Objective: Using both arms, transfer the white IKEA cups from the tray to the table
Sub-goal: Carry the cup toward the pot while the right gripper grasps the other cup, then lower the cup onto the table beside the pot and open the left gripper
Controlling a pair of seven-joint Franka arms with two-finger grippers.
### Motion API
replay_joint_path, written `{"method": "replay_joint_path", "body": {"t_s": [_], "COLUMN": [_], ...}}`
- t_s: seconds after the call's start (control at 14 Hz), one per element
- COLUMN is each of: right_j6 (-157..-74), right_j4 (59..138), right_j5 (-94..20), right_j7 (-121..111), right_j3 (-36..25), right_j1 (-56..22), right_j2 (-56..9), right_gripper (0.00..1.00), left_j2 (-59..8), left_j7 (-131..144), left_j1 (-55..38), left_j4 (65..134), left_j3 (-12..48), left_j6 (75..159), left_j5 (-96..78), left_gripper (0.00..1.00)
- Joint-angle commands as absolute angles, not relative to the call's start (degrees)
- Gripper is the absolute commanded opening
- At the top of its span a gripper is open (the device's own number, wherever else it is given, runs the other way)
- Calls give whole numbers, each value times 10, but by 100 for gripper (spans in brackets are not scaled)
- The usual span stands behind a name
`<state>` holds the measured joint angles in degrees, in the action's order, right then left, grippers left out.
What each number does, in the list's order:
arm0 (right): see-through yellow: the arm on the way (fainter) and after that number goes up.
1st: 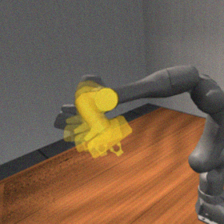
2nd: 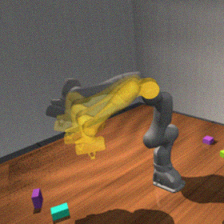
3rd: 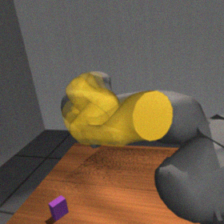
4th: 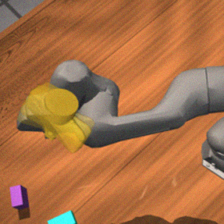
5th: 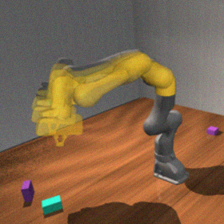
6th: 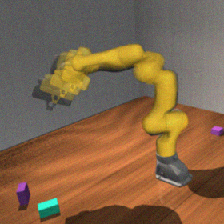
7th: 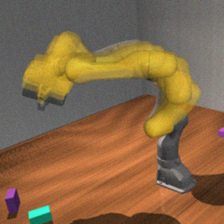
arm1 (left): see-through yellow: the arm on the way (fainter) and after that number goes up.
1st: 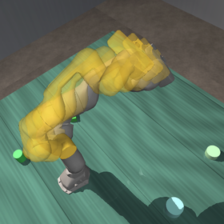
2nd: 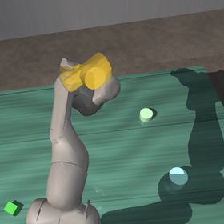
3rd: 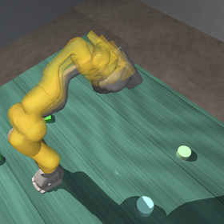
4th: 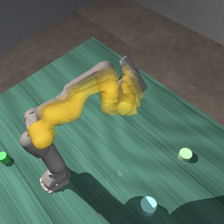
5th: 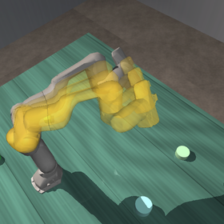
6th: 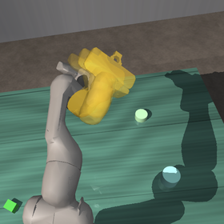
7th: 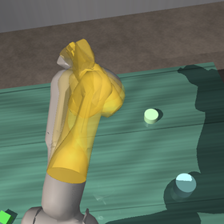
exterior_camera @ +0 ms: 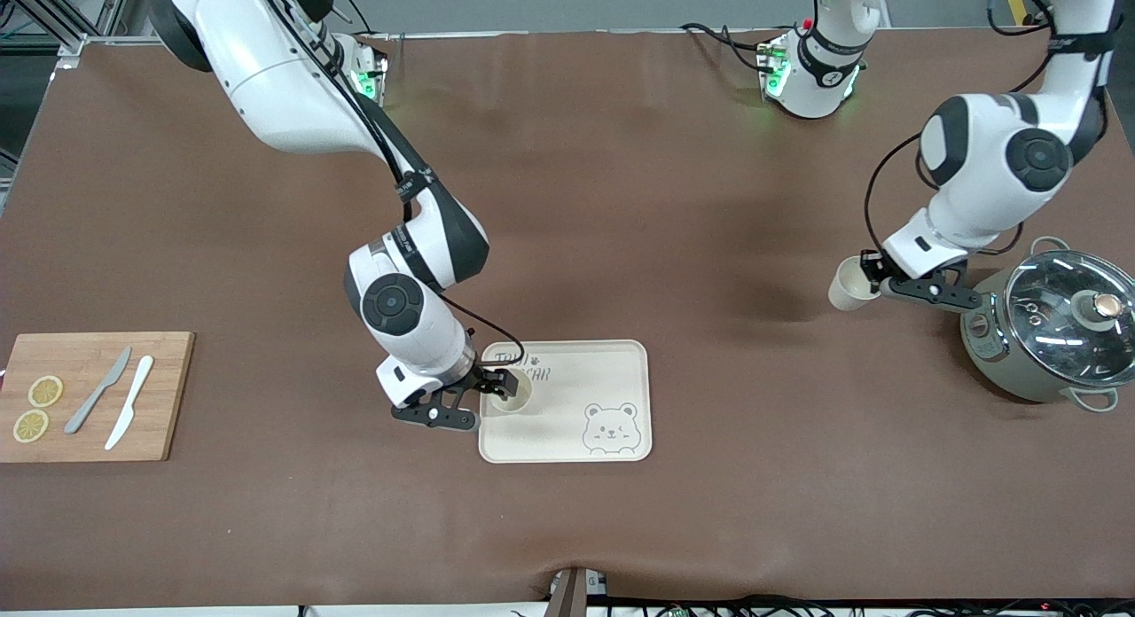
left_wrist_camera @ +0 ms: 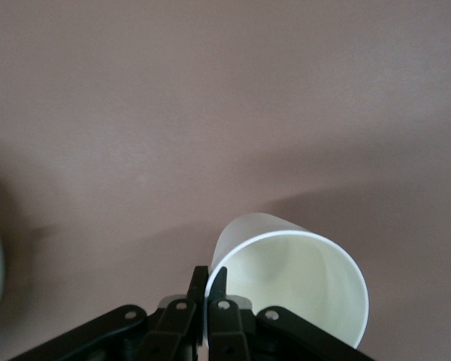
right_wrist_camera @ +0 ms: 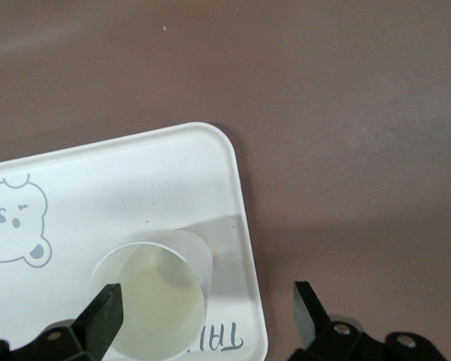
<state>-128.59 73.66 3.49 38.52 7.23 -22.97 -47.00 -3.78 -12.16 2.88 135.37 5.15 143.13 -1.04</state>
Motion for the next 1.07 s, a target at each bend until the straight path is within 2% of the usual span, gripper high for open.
{"method": "replay_joint_path", "body": {"t_s": [0.0, 0.5, 0.57, 0.64, 0.86, 1.0], "right_j6": [-1293, -1301, -1303, -1303, -1303, -1303], "right_j4": [722, 722, 722, 722, 723, 723], "right_j5": [45, 46, 46, 46, 45, 44], "right_j7": [385, 388, 389, 389, 389, 389], "right_j3": [68, 68, 68, 68, 68, 68], "right_j1": [-236, -238, -240, -242, -243, -243], "right_j2": [-485, -507, -510, -510, -510, -510], "right_gripper": [100, 100, 100, 100, 100, 100], "left_j2": [-82, -141, -145, -148, -134, -106], "left_j7": [-127, -128, -129, -130, -127, -122], "left_j1": [31, 28, 26, 25, 25, 27], "left_j4": [1361, 1341, 1339, 1337, 1318, 1295], "left_j3": [54, 54, 54, 54, 57, 57], "left_j6": [1480, 1498, 1500, 1501, 1483, 1400], "left_j5": [-37, -63, -63, -62, -62, -63], "left_gripper": [0, 0, 7, 99, 100, 100]}}
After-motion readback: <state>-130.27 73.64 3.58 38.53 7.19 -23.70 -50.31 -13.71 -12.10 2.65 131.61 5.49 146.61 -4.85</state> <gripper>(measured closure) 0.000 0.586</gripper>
